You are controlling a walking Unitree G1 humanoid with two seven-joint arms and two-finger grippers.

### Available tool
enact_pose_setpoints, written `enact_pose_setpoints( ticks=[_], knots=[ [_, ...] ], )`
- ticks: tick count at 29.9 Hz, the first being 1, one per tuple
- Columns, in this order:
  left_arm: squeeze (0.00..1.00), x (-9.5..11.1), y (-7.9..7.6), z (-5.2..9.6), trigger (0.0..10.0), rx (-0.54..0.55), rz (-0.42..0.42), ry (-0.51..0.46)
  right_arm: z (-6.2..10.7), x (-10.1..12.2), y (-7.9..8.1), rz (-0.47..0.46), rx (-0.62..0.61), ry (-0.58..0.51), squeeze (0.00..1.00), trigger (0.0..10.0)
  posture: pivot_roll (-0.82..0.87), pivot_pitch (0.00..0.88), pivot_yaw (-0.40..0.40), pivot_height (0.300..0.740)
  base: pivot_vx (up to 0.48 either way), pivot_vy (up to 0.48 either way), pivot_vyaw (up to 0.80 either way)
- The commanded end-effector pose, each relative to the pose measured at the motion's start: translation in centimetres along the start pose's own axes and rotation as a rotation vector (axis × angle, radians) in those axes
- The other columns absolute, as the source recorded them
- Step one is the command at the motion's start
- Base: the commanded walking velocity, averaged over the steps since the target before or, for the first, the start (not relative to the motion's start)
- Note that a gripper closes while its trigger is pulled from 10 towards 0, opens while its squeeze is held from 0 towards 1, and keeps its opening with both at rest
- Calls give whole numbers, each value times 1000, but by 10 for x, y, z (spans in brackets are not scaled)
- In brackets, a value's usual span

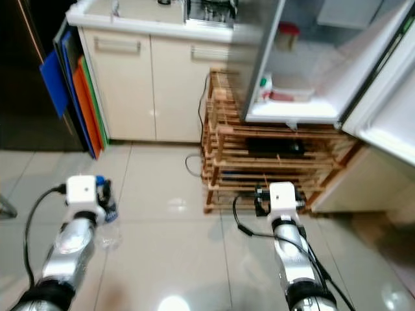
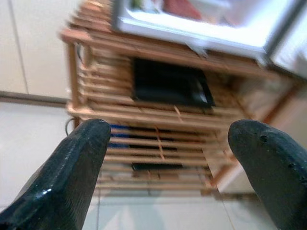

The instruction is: Restocking fridge

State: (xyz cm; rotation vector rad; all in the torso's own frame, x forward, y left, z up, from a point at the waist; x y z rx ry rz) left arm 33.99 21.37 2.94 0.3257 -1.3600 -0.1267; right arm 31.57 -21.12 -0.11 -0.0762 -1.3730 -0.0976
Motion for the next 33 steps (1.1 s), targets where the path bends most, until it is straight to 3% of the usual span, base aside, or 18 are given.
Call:
enact_pose_setpoints(
  ticks=[1, 14, 18, 20, 24, 27, 33],
  knots=[
    [0, 8, -11, -3, 10000, -32, 13, -19, 0, 0, -6, -7, -30, 1, 0, 10000, -5, 0, -23, 740, 0, -454, 0],
    [0, 10, -20, -11, 10000, -61, 27, -8, 11, -11, -24, -9, -69, 27, 0, 10000, -18, 0, -26, 740, 205, -393, -595],
    [0, 12, -23, -11, 10000, -68, 19, -16, 23, -20, -50, -3, -136, 52, 0, 10000, -19, 0, -32, 740, 438, 0, -628],
    [0, 12, -23, -11, 10000, -67, 20, -19, 26, -22, -55, 6, -143, 56, 0, 10000, -20, 0, -31, 740, 467, 0, -622],
    [0, 17, -30, -10, 10000, -91, 6, -46, 48, -44, -77, 23, -200, 122, 0, 10000, -28, 0, -25, 740, 118, 0, -156],
    [0, 24, -38, -10, 10000, -131, -21, -82, 57, -61, -75, 48, -190, 195, 0, 10000, -30, 0, -20, 740, 0, 0, 0],
    [0, 43, -45, -11, 10000, -165, -19, -161, 52, -59, -68, 42, -173, 189, 0, 10000, -31, 0, -15, 740, 375, 0, 0]
  ],
)
Point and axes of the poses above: a point about 5 cm out from each wrist's last joint towards the gripper, its own z axis pointing back from the gripper into the wrist, its own x axis along the axis of the wrist's last joint, y = z × x, the point moved 5 cm from there along -z, pointing out of the wrist towards the gripper, and after that the axes turned 12 degrees about -z, right-handed, at the moved point
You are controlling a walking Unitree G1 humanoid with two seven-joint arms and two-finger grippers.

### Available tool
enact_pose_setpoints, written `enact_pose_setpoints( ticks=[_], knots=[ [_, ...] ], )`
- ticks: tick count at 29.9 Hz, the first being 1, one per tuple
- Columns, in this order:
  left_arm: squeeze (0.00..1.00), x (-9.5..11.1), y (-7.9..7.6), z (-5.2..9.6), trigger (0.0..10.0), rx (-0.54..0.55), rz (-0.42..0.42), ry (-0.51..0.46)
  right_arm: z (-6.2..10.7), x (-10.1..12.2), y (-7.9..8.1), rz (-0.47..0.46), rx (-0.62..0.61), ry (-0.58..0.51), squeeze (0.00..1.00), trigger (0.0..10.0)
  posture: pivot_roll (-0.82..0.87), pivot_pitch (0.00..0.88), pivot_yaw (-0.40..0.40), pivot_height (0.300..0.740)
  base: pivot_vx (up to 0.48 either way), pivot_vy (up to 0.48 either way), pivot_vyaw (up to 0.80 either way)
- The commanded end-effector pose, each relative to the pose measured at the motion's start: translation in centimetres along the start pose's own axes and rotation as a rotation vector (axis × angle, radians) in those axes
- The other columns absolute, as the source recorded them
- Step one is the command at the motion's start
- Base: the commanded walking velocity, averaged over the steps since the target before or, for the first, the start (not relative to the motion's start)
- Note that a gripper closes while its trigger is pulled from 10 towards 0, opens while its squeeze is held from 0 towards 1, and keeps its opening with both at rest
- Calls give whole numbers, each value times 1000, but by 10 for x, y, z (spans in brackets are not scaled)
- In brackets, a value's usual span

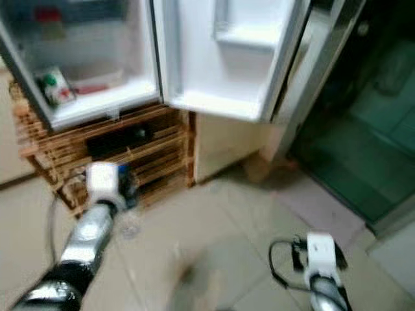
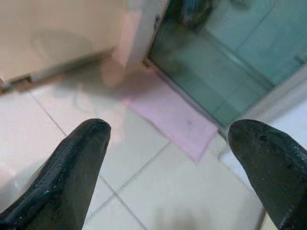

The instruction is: Restocking fridge

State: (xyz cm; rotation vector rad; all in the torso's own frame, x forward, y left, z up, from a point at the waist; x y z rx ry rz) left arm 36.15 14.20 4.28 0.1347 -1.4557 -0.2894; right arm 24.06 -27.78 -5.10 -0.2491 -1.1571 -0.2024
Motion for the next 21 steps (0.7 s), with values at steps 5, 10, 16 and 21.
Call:
enact_pose_setpoints(
  ticks=[5, 10, 16, 21],
  knots=[
    [0, 28, 13, -6, 10000, 13, -56, -121, -7, 12, 9, 2, 29, -35, 0, 10000, -28, 0, -14, 740, 450, 0, 0],
    [0, 54, -2, -10, 10000, -56, -72, -209, -5, 12, 12, -8, 42, -53, 0, 10000, -27, 0, -11, 740, 463, 0, 0],
    [0, 52, -7, -12, 10000, -89, -67, -200, -5, 12, 12, -17, 42, -51, 0, 10000, -33, 0, -5, 740, 480, 0, 0],
    [0, 46, -9, -9, 10000, -111, -65, -184, -5, 10, 11, -18, 44, -42, 0, 10000, -33, 0, -4, 740, 480, 0, -676]
  ],
)
Point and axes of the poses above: a point about 5 cm out from each wrist's last joint towards the gripper, its own z axis pointing back from the gripper into the wrist, its own x axis along the axis of the wrist's last joint, y = z × x, the point moved 5 cm from there along -z, pointing out of the wrist towards the gripper, and after that the axes turned 12 degrees about -z, right-handed, at the moved point
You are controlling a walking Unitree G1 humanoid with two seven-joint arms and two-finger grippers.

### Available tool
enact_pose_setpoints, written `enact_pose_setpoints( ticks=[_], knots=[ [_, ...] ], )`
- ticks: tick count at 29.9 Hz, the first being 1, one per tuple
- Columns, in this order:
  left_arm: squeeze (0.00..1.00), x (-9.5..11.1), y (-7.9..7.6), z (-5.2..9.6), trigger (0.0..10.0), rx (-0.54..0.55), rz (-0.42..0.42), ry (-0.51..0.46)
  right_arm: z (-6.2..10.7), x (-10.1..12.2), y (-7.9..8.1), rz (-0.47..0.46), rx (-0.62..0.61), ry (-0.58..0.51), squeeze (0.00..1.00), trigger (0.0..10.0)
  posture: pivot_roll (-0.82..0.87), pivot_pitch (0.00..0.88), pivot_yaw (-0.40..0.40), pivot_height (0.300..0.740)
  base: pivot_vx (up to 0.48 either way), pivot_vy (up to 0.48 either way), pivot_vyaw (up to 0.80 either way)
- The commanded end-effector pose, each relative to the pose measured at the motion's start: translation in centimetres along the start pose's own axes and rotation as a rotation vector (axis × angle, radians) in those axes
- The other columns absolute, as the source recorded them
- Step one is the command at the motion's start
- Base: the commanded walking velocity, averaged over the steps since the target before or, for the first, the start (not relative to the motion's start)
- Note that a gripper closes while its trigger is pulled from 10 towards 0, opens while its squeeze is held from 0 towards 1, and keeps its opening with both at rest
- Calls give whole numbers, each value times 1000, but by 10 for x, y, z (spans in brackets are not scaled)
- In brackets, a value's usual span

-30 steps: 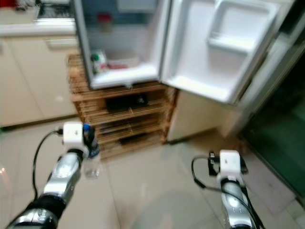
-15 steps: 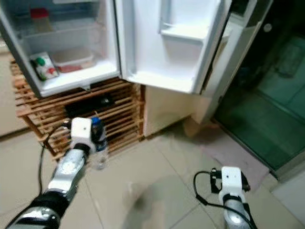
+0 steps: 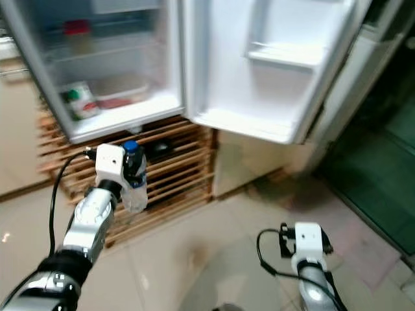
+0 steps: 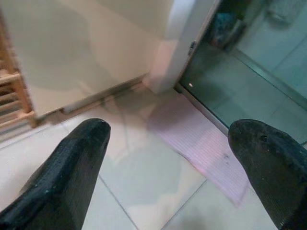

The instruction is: Restocking fridge

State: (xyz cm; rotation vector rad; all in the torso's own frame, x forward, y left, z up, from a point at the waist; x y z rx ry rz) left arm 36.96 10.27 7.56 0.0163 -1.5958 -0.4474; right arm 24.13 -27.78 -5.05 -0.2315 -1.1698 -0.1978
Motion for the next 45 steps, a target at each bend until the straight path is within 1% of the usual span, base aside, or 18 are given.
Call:
enact_pose_setpoints(
  ticks=[1, 6, 7, 13, 19, 21, 23, 27, 28, 29, 31, 33, 34, 37, 38, 41, 44, 45],
  knots=[
    [0, 2, 18, 1, 10000, 32, -31, -10, -5, 9, 11, -13, 27, -33, 0, 10000, -31, 0, -4, 740, 480, 0, -631],
    [0, 2, 14, 1, 10000, 8, -16, -13, -5, 10, 13, -11, 32, -40, 0, 10000, -29, 0, -6, 740, 480, 0, -631],
    [0, 0, 12, 1, 10000, 2, -8, 2, -5, 12, 13, -14, 33, -54, 0, 10000, -27, 0, -7, 740, 337, 0, 0],
    [0, 2, 10, -1, 10000, -8, -20, 11, -5, 13, 12, -8, 33, -58, 0, 10000, -24, 0, -8, 740, 0, 0, 0],
    [0, 6, 11, -3, 10000, -10, -22, 3, -4, 15, 11, -7, 30, -72, 0, 10000, -25, 0, -7, 740, 0, 0, 0],
    [0, 5, 12, -3, 10000, -7, -24, 5, -6, 15, 11, -27, 22, -61, 0, 10000, -25, 0, -7, 740, 0, 0, -631],
    [0, 6, 12, -3, 10000, 3, -35, 5, -9, 22, 16, -9, 41, -85, 0, 10000, -24, 0, -9, 740, 0, 0, -387],
    [0, 12, 13, -4, 10000, 9, -29, -9, -19, 32, 29, -12, 54, -90, 0, 10000, -24, 0, -12, 740, 0, 0, 0],
    [0, 19, 14, -6, 10000, 13, -29, -28, -22, 36, 32, -12, 56, -91, 0, 10000, -23, 0, -13, 740, 0, 0, 0],
    [0, 32, 16, -10, 10000, 19, -20, -61, -24, 39, 35, -12, 60, -93, 0, 10000, -21, 0, -16, 740, 0, 0, 0],
    [0, 45, 18, -13, 10000, 18, -17, -90, -25, 40, 36, -10, 63, -93, 0, 10000, -19, 0, -18, 740, 0, 0, 0],
    [0, 64, 19, -19, 10000, 12, -6, -138, -25, 40, 36, -6, 68, -93, 0, 10000, -19, 0, -19, 740, 0, 0, 0],
    [0, 64, 19, -19, 10000, 12, -6, -138, -25, 40, 36, -6, 68, -93, 0, 10000, -19, 0, -19, 740, 0, 0, 0],
    [0, 87, 20, -25, 10000, -1, -13, -195, -25, 41, 37, -4, 70, -93, 0, 10000, -22, 0, -17, 740, 0, 0, 0],
    [0, 87, 20, -25, 10000, -1, -13, -195, -25, 41, 37, -4, 70, -93, 0, 10000, -22, 0, -17, 740, 0, 0, 0],
    [0, 104, 18, -27, 10000, -26, 1, -227, -26, 40, 36, -3, 66, -91, 0, 10000, -27, 0, -16, 740, 0, 0, 0],
    [0, 134, 13, -29, 10000, -70, 26, -314, -25, 41, 34, 2, 62, -98, 0, 10000, -28, 0, -20, 740, 0, 0, 0],
    [0, 140, 12, -30, 10000, -74, 29, -330, -25, 41, 33, 5, 63, -100, 0, 10000, -28, 0, -20, 740, 0, 0, 0]
  ],
)
Point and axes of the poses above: a point about 5 cm out from each wrist's last joint towards the gripper, its own z axis pointing back from the gripper into the wrist, its own x axis along the axis of the wrist's last joint, y = z × x, the point moved 5 cm from there along -z, pointing out of the wrist towards the gripper, and after that the axes turned 12 degrees about -z, right-handed, at the moved point
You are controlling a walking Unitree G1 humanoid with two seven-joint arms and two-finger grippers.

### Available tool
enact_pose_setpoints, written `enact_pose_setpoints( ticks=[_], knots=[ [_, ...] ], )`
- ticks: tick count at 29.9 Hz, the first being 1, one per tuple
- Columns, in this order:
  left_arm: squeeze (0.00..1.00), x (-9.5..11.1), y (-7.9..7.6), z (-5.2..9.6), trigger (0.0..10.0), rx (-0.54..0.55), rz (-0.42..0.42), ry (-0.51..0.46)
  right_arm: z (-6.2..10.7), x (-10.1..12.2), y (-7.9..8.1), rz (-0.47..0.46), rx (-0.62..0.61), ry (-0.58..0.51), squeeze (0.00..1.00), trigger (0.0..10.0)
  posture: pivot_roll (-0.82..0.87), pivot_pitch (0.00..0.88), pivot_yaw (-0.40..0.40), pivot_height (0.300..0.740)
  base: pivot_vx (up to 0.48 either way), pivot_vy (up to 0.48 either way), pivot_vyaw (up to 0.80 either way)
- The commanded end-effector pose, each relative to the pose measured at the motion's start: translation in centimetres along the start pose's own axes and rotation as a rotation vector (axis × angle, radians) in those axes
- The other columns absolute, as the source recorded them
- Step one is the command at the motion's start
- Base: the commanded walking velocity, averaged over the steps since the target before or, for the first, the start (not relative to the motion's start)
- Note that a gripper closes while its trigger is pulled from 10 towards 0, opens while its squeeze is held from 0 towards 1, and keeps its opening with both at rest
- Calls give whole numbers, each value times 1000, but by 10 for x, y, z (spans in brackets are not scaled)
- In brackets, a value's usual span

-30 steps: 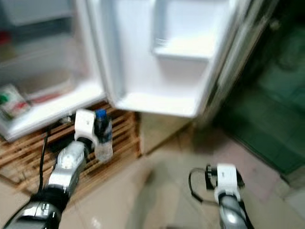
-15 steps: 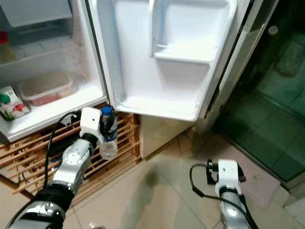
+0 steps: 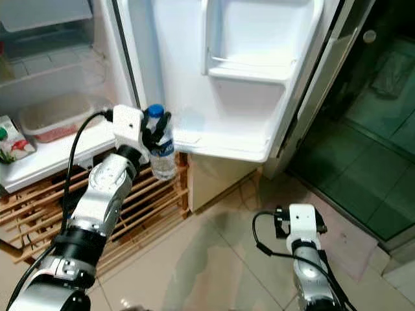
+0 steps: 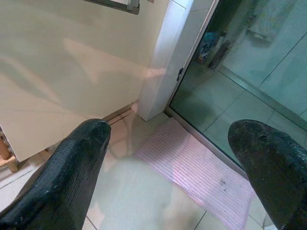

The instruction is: Restocking fridge

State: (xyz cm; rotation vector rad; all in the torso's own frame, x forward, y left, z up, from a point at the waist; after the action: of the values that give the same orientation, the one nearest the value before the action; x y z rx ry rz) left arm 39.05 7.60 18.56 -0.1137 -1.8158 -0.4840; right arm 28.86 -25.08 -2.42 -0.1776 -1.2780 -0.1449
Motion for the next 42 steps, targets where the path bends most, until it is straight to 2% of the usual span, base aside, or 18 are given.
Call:
enact_pose_setpoints(
  ticks=[1, 7, 10, 12, 18, 20, 21, 22, 24, 28, 29, 34, 35, 37, 38, 42],
  knots=[
    [0, 33, -1, -11, 10000, -19, -5, -103, 0, 0, -3, 9, -9, 4, 0, 10000, -28, 0, -21, 740, 0, 0, 0],
    [0, 71, 2, -32, 10000, -35, -2, -187, 3, -1, -3, 14, -4, -1, 0, 10000, -39, 0, -22, 740, 0, 0, 0],
    [0, 79, 3, -35, 10000, -45, 19, -192, 4, -2, -3, 15, -4, -1, 0, 10000, -47, 0, -20, 740, 0, 0, 0],
    [0, 92, 9, -38, 10000, -50, 39, -216, 7, -5, -5, 19, -8, -1, 0, 10000, -53, 0, -21, 740, 0, 0, 0],
    [0, 94, 19, -47, 10000, -9, -49, -235, 18, -14, -8, 39, 5, 11, 0, 10000, -70, 0, -34, 740, 0, 0, 0],
    [0, 94, 25, -49, 10000, 18, -91, -244, 25, -20, -10, 53, 13, 19, 0, 10000, -81, 17, -37, 740, 0, 0, 0],
    [0, 95, 26, -50, 10000, 17, -94, -244, 32, -26, -13, 62, 13, 28, 0, 10000, -95, 40, -40, 740, 0, 0, 0],
    [0, 95, 26, -50, 10000, 17, -94, -244, 32, -26, -13, 62, 13, 28, 0, 10000, -95, 40, -40, 740, 0, 0, 0],
    [0, 98, 24, -53, 10000, 9, -83, -252, 45, -36, -21, 78, 12, 49, 0, 10000, -110, 65, -39, 740, 0, 0, 0],
    [0, 102, 21, -56, 10000, 2, -78, -266, 56, -41, -27, 84, 3, 59, 0, 10000, -122, 86, -37, 740, 0, 0, 0],
    [0, 104, 19, -59, 10000, -10, -69, -287, 66, -44, -35, 78, -23, 62, 0, 10000, -161, 118, -36, 740, 0, 0, 0],
    [0, 106, 17, -61, 10000, -11, -75, -318, 92, -47, -51, 76, -64, 70, 0, 10000, -202, 155, -33, 740, 0, 0, 0],
    [0, 108, 14, -62, 10000, -15, -78, -325, 101, -49, -54, 82, -68, 80, 0, 10000, -215, 170, -34, 740, 0, 0, 0],
    [0, 108, 13, -62, 10000, -16, -77, -326, 104, -49, -55, 83, -69, 83, 0, 10000, -215, 170, -34, 740, 0, 0, 0],
    [0, 112, 10, -62, 10000, -27, -80, -342, 113, -51, -58, 89, -70, 91, 0, 10000, -235, 193, -35, 740, 0, 0, 0],
    [0, 114, 5, -63, 10000, -45, -103, -366, 128, -52, -61, 104, -70, 121, 0, 10000, -257, 219, -35, 740, 0, 0, 0]
  ],
)
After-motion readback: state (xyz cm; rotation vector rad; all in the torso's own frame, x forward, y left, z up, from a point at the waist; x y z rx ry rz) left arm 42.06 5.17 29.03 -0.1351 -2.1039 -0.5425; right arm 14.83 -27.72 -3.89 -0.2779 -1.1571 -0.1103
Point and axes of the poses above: a point about 5 cm out from each wrist's last joint towards the gripper, its own z axis pointing back from the gripper into the wrist, its own x axis along the axis of the wrist's last joint, y = z × x, the point moved 5 cm from there along -z, pointing out of the wrist towards the gripper, and after that the axes turned 12 degrees about -z, right-handed, at the moved point
